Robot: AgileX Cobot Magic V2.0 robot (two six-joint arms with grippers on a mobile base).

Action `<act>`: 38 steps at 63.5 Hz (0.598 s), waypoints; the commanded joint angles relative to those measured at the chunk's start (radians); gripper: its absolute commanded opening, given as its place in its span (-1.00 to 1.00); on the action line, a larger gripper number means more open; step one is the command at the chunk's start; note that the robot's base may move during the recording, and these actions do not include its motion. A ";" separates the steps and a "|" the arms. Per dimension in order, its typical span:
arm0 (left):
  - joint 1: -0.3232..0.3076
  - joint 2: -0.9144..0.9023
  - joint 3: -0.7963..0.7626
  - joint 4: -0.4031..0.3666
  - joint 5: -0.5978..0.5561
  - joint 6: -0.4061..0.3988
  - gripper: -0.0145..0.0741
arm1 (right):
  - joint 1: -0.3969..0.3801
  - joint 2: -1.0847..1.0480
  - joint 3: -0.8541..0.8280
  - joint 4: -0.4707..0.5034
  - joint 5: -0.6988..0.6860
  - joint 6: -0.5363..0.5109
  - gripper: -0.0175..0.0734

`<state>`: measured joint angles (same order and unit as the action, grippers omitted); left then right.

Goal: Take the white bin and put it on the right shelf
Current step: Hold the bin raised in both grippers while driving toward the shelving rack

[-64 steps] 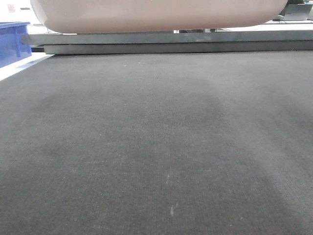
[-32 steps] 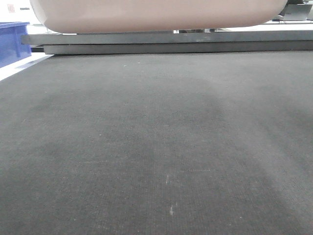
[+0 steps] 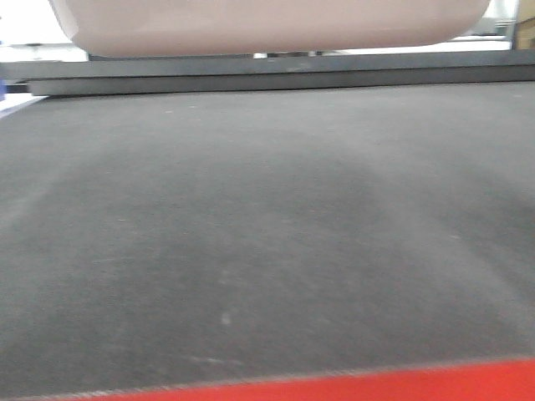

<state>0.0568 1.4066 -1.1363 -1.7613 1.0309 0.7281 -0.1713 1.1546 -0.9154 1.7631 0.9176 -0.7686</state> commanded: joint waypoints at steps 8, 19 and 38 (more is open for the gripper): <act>-0.049 -0.041 -0.034 0.000 0.308 0.015 -0.96 | 0.045 -0.036 -0.045 0.121 0.280 -0.006 -0.49; -0.049 -0.041 -0.034 0.000 0.306 0.015 -0.96 | 0.045 -0.036 -0.045 0.121 0.237 -0.006 -0.49; -0.049 -0.041 -0.034 0.000 0.305 0.015 -0.96 | 0.045 -0.036 -0.045 0.120 0.157 -0.006 -0.49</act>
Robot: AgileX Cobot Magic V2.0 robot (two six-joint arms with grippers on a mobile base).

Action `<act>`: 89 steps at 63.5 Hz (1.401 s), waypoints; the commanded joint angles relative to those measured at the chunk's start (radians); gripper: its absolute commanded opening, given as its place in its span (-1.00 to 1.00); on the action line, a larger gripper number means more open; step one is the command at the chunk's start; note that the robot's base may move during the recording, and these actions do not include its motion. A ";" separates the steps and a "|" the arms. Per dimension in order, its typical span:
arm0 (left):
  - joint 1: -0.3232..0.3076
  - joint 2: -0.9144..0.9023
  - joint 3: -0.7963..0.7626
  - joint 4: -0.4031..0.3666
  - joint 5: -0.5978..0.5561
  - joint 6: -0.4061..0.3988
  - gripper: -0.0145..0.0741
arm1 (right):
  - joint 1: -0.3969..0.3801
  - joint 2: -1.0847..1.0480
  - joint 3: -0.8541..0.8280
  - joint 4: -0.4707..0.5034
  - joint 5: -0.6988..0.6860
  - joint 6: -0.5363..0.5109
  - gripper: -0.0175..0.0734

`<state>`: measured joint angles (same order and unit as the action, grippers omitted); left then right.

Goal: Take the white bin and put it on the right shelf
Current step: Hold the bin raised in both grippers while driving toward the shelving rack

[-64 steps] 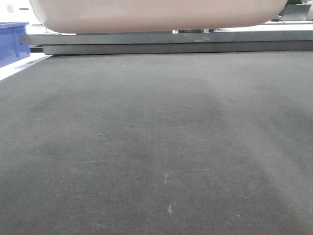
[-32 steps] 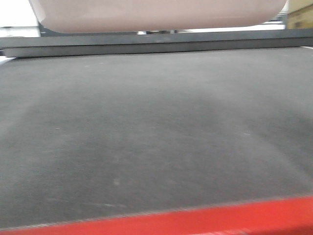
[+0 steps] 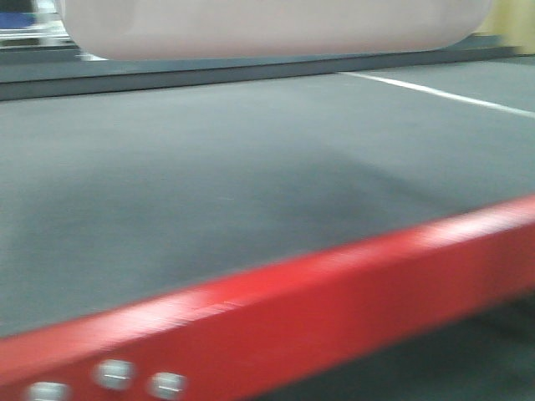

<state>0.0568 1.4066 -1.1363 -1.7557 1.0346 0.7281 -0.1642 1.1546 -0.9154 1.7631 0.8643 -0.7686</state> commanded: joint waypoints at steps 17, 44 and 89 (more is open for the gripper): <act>-0.049 -0.041 -0.034 -0.006 0.301 0.015 -0.96 | 0.038 -0.036 -0.045 0.120 0.165 -0.006 -0.49; -0.049 -0.041 -0.034 -0.006 0.301 0.015 -0.96 | 0.038 -0.036 -0.045 0.120 0.163 -0.006 -0.49; -0.049 -0.041 -0.034 -0.006 0.301 0.015 -0.96 | 0.038 -0.036 -0.045 0.120 0.162 -0.006 -0.49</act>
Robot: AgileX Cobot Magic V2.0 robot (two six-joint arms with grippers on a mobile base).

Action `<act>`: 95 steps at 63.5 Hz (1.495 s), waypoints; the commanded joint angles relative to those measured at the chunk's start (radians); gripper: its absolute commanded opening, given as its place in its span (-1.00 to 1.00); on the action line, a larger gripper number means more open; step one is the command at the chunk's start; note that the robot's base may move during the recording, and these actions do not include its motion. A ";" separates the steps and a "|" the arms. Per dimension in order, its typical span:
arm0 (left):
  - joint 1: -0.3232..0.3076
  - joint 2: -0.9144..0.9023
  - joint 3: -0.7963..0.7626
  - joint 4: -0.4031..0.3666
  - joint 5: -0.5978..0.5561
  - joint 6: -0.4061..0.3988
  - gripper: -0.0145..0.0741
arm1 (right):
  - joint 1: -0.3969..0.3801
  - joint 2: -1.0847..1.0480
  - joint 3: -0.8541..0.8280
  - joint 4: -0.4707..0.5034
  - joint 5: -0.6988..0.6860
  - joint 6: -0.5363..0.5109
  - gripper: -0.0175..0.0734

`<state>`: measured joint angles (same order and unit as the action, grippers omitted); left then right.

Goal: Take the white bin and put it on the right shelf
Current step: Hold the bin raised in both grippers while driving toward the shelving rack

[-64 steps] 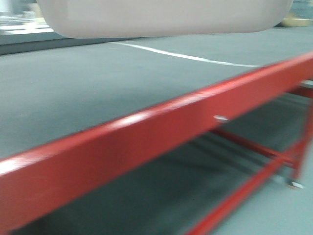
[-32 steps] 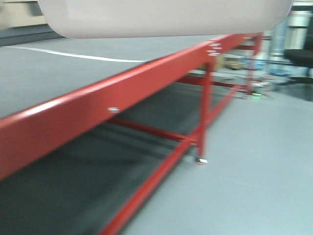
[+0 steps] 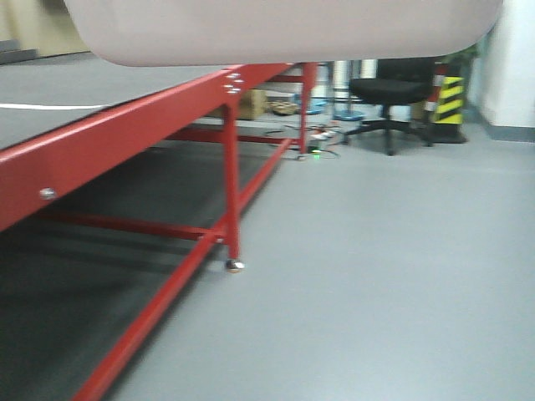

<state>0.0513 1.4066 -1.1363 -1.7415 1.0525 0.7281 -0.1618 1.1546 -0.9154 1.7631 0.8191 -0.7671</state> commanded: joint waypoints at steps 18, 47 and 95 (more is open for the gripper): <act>-0.043 -0.041 -0.034 -0.020 0.283 0.015 -0.96 | 0.036 -0.036 -0.045 0.120 0.207 -0.007 -0.49; -0.043 -0.041 -0.034 -0.020 0.283 0.015 -0.96 | 0.036 -0.036 -0.045 0.120 0.207 -0.007 -0.49; -0.043 -0.041 -0.034 -0.020 0.283 0.015 -0.96 | 0.036 -0.036 -0.045 0.120 0.207 -0.007 -0.49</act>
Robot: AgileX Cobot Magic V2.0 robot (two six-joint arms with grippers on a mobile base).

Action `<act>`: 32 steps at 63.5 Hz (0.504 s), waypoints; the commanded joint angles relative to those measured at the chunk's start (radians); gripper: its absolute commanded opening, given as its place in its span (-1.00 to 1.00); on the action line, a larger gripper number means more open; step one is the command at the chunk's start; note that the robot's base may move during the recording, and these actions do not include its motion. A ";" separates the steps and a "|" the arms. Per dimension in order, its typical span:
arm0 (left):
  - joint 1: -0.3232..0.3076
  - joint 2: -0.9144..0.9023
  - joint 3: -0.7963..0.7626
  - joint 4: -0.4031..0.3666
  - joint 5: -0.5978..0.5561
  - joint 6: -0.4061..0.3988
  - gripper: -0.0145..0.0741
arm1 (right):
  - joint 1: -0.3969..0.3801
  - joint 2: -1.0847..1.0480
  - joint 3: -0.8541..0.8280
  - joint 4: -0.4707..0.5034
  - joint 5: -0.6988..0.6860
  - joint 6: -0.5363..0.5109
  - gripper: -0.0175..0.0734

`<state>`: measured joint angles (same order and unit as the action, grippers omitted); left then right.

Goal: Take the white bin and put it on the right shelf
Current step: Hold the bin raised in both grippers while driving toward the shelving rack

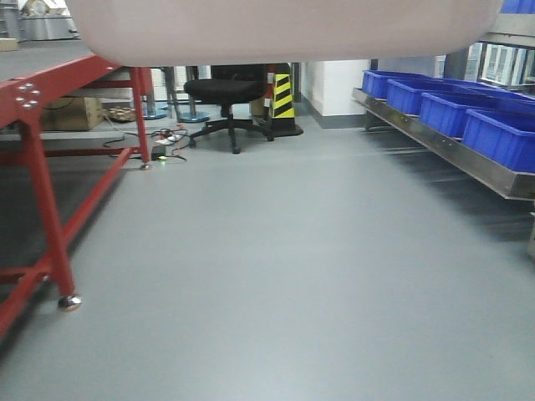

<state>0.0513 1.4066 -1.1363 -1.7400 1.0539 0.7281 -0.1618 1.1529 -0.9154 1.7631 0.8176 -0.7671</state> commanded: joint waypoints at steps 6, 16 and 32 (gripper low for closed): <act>-0.043 -0.041 -0.034 -0.022 0.282 0.015 -0.96 | 0.036 -0.035 -0.045 0.120 0.209 -0.007 -0.49; -0.043 -0.041 -0.034 -0.022 0.282 0.015 -0.96 | 0.036 -0.035 -0.045 0.120 0.209 -0.007 -0.49; -0.043 -0.041 -0.034 -0.022 0.282 0.015 -0.96 | 0.036 -0.035 -0.045 0.120 0.209 -0.007 -0.49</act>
<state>0.0513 1.4066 -1.1363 -1.7400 1.0539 0.7281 -0.1618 1.1529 -0.9154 1.7631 0.8147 -0.7671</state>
